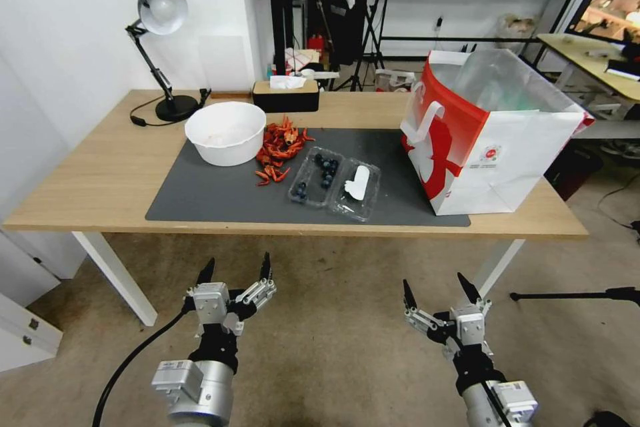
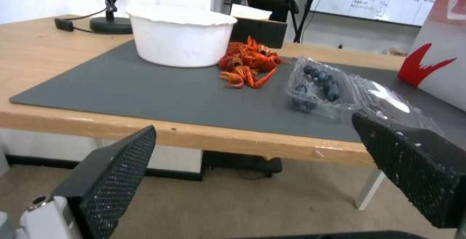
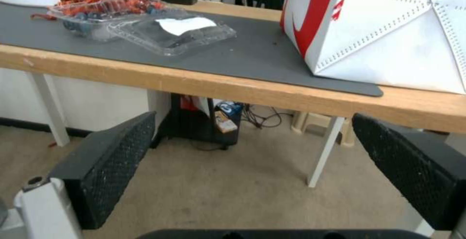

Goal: Close the takeout container lid, then place the container into the takeout bag.

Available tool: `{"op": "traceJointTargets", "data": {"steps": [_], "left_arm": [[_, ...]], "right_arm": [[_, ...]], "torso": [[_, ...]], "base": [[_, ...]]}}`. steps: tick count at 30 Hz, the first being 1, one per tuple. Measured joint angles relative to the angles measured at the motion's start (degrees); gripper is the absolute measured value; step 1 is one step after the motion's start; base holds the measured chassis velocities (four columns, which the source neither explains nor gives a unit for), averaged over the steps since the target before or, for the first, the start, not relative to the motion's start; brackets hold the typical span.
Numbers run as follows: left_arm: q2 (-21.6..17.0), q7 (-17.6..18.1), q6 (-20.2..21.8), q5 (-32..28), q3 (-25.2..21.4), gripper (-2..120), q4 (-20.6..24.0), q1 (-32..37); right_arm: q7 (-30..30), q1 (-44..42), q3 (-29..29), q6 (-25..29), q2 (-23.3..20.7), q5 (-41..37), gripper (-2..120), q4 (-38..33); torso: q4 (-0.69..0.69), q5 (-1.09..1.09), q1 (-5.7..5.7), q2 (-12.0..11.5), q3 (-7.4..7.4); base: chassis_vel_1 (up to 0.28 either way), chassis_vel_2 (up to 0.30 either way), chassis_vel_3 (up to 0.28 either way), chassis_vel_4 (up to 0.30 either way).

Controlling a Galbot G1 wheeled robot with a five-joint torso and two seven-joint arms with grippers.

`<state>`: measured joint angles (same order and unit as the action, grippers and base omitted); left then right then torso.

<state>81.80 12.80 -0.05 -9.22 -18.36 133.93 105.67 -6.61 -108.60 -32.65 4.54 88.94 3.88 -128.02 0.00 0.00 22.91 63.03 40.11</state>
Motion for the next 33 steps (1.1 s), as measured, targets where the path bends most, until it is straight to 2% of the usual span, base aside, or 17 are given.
{"op": "traceJointTargets", "data": {"steps": [7,10,19,25,26,29,31,33], "left_arm": [[-0.5,-1.3,-0.4,-0.3,-0.4,100,-1.6,-1.7],[-2.2,-3.2,-0.4,-1.7,-0.5,100,-3.2,-4.2],[-4.9,-4.4,0.8,-5.3,-1.3,100,-4.3,-8.8],[-6.8,-4.4,1.7,-7.4,-1.8,100,-4.5,-10.8],[-7.5,-4.3,2.2,-8.1,-1.4,100,-4.8,-11.5],[-8.5,-4.3,2.5,-9.2,-0.4,100,-5.9,-12.6],[-8.7,-4.3,2.5,-9.3,-0.3,100,-6.2,-12.3],[-8.7,-4.3,2.5,-9.3,-0.3,100,-6.2,-12.2]], "right_arm": [[-0.7,0.6,-0.2,0.5,-0.4,-0.6,100,0.5],[-1.4,1.3,-0.4,0.7,-1.1,-1.4,100,0.8],[-1.5,3.9,-0.3,-0.9,-2.5,-5.0,100,0.1],[-1.2,6.6,0.5,-3.0,-3.4,-11.7,100,0.0],[-1.3,7.3,0.9,-3.4,-3.5,-14.9,100,0.2],[-1.5,9.2,1.2,-4.0,-3.6,-20.1,100,1.1],[-1.5,13.4,2.5,-5.4,-4.2,-23.6,100,2.7],[-1.4,15.4,3.3,-6.1,-4.5,-25.1,100,3.6]], "torso": [[0.0,0.0,0.0,0.0,0.0],[-0.01,0.0,0.01,0.0,0.0],[-0.01,-0.01,0.01,0.0,0.0],[0.0,-0.01,0.01,0.0,0.0],[0.01,0.0,0.01,0.0,0.0],[-0.06,-0.02,0.01,0.0,0.0],[0.01,0.02,0.0,0.0,0.0],[0.02,0.0,0.01,0.0,0.01]], "base": [[0.0,0.0,0.0,0.0],[0.0,0.0,0.0,0.0],[0.0,0.0,0.0,0.0],[0.0,0.0,0.0,0.0],[0.0,0.0,0.0,0.0],[0.0,0.0,0.0,0.0],[0.0,0.0,0.0,0.0],[0.0,0.0,0.0,0.0]]}}
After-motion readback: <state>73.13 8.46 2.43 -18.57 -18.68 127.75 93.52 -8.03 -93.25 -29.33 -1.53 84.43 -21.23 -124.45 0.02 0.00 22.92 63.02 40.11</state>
